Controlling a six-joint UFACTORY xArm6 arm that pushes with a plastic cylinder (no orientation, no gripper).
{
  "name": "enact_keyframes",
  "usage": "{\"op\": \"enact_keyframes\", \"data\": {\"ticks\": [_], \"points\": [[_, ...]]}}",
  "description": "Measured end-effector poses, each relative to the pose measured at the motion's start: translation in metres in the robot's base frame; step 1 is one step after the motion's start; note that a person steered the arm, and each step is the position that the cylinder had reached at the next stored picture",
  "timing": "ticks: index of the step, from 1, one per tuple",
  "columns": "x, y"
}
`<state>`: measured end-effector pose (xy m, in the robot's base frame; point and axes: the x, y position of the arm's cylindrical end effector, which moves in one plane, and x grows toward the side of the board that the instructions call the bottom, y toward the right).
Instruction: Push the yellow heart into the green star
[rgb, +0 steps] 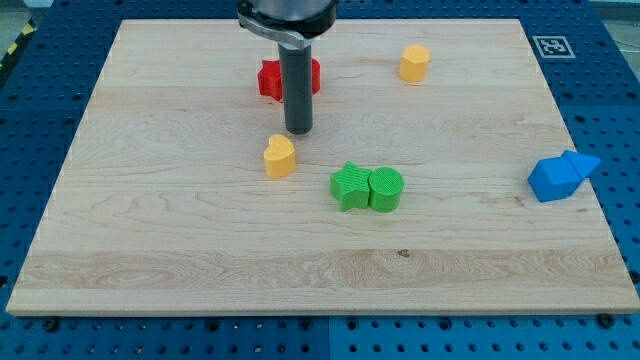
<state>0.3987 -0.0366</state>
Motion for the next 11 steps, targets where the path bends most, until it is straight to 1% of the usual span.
{"op": "enact_keyframes", "data": {"ticks": [1, 2, 3, 4, 5, 6, 7, 9, 11], "points": [[0.021, -0.025], [0.061, -0.027], [0.072, -0.021], [0.072, -0.052], [0.093, -0.096], [0.111, -0.084], [0.111, -0.05], [0.111, -0.006], [0.111, 0.005]]}}
